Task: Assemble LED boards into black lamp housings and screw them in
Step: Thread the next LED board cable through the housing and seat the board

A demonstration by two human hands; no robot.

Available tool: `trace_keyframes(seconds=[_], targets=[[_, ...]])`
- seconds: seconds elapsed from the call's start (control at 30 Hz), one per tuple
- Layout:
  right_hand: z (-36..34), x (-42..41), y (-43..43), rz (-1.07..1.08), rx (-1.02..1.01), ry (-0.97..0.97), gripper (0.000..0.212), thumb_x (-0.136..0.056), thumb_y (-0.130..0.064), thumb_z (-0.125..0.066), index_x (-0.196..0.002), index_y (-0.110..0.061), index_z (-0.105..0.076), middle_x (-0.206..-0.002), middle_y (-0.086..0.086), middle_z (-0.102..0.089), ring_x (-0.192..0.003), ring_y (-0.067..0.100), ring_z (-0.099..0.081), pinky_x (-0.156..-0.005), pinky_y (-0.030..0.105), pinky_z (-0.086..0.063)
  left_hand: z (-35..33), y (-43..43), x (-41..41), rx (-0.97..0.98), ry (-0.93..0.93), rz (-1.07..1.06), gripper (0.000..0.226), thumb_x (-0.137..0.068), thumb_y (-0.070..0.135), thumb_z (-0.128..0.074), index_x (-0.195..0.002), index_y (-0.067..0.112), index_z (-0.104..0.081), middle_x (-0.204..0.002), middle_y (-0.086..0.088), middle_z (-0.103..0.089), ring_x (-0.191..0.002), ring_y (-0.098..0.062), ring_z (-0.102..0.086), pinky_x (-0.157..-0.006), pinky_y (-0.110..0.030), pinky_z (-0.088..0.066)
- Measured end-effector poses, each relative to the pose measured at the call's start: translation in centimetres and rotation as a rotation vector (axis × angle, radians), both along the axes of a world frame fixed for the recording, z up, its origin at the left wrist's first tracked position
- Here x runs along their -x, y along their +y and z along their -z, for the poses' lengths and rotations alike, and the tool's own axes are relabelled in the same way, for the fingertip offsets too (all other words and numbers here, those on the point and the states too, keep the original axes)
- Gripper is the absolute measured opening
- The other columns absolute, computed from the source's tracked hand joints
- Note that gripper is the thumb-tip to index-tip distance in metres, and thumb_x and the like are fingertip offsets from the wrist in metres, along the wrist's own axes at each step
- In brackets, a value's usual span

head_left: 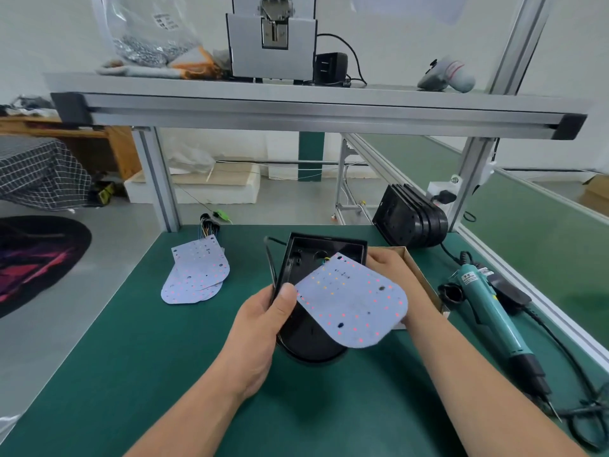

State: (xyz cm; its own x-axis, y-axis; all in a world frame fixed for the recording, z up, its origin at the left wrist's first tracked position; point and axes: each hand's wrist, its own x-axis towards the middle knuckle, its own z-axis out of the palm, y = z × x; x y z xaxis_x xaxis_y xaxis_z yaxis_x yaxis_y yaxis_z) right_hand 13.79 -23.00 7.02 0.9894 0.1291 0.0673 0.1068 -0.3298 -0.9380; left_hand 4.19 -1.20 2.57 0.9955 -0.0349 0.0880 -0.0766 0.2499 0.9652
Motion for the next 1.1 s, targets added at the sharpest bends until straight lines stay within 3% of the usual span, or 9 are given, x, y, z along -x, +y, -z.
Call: trace_keyframes(seconds=[0.1,0.2,0.37,0.47,0.53,0.7,0.8,0.97,1.1], targets=[[-0.2,0.5,0.1,-0.077,0.093,-0.036,0.038,-0.104,-0.032,-0.056,-0.069,-0.016,-0.054,-0.064,-0.010,-0.054,-0.059,0.009,-0.043,-0.060,0.030,-0.034,0.0,0.3,-0.3,0.018,0.029,-0.006,0.037,-0.090,0.035,-0.078,-0.123,0.016,-0.077,-0.127,-0.011,-0.076,-0.121,-0.032,-0.071,-0.104,-0.044,-0.056],[-0.6,0.8,-0.3,-0.052,0.123,-0.109,0.027,-0.106,-0.032,-0.051,-0.104,-0.030,-0.077,-0.094,-0.011,-0.077,-0.067,0.008,-0.064,-0.070,0.033,-0.053,0.2,1.1,-0.8,0.036,0.056,-0.065,0.034,-0.087,0.026,-0.078,-0.118,0.014,-0.077,-0.122,-0.013,-0.078,-0.115,-0.035,-0.074,-0.100,-0.045,-0.058],[-1.8,1.8,-1.2,-0.161,0.160,-0.055,0.050,-0.089,-0.069,-0.063,-0.079,-0.020,-0.071,-0.073,-0.007,-0.071,-0.055,0.008,-0.043,-0.056,0.021,-0.038,0.6,1.4,-1.3,-0.049,0.033,-0.159,0.025,-0.086,0.026,-0.075,-0.110,0.023,-0.079,-0.114,-0.007,-0.081,-0.109,-0.031,-0.076,-0.094,-0.042,-0.060],[-1.6,2.2,-1.3,-0.244,0.166,0.011,0.027,-0.091,-0.034,-0.082,-0.079,-0.014,-0.068,-0.060,-0.005,-0.055,-0.048,0.010,-0.035,-0.044,0.018,-0.029,1.0,1.1,-1.4,-0.110,0.011,-0.202,0.023,-0.086,0.030,-0.074,-0.108,0.030,-0.078,-0.113,-0.001,-0.081,-0.107,-0.026,-0.077,-0.097,-0.046,-0.059],[-1.3,2.4,-1.2,-0.280,0.146,0.063,0.015,-0.093,-0.014,-0.079,-0.085,-0.008,-0.068,-0.058,-0.001,-0.055,-0.045,0.010,-0.038,-0.041,0.018,-0.029,1.1,0.9,-1.4,-0.135,-0.008,-0.243,0.026,-0.086,0.041,-0.075,-0.109,0.031,-0.076,-0.113,0.002,-0.081,-0.107,-0.021,-0.076,-0.095,-0.045,-0.059],[-0.5,3.0,-0.5,-0.222,-0.111,0.149,0.012,-0.098,-0.006,-0.071,-0.087,-0.004,-0.066,-0.053,0.004,-0.053,-0.039,0.008,-0.041,-0.036,0.019,-0.032,0.9,0.3,-1.1,-0.212,-0.038,-0.324,0.054,-0.089,0.074,-0.058,-0.109,0.025,-0.071,-0.110,0.007,-0.079,-0.104,-0.019,-0.074,-0.089,-0.040,-0.058],[-0.3,3.0,-0.2,-0.170,-0.171,0.124,0.012,-0.099,-0.004,-0.069,-0.089,0.000,-0.065,-0.053,0.003,-0.054,-0.041,0.009,-0.043,-0.038,0.021,-0.036,0.7,-0.1,-0.9,-0.210,-0.020,-0.309,0.053,-0.094,0.069,-0.056,-0.109,0.020,-0.070,-0.110,0.004,-0.079,-0.106,-0.024,-0.072,-0.093,-0.044,-0.059],[0.2,3.2,1.1,-0.126,-0.109,0.052,0.013,-0.098,-0.004,-0.071,-0.088,-0.001,-0.063,-0.059,0.011,-0.061,-0.045,0.019,-0.054,-0.041,0.027,-0.045,0.7,-0.4,-0.7,-0.325,-0.037,-0.335,0.037,-0.096,0.058,-0.068,-0.105,0.022,-0.066,-0.096,0.017,-0.075,-0.085,-0.002,-0.068,-0.069,-0.012,-0.049],[0.9,3.2,1.6,-0.092,-0.124,0.032,0.012,-0.097,-0.004,-0.072,-0.095,-0.003,-0.061,-0.071,0.020,-0.067,-0.050,0.023,-0.064,-0.042,0.031,-0.049,0.7,-0.3,-0.7,-0.293,0.021,-0.309,0.022,-0.097,0.029,-0.076,-0.116,0.023,-0.067,-0.108,0.015,-0.078,-0.099,-0.006,-0.074,-0.078,-0.021,-0.055]])
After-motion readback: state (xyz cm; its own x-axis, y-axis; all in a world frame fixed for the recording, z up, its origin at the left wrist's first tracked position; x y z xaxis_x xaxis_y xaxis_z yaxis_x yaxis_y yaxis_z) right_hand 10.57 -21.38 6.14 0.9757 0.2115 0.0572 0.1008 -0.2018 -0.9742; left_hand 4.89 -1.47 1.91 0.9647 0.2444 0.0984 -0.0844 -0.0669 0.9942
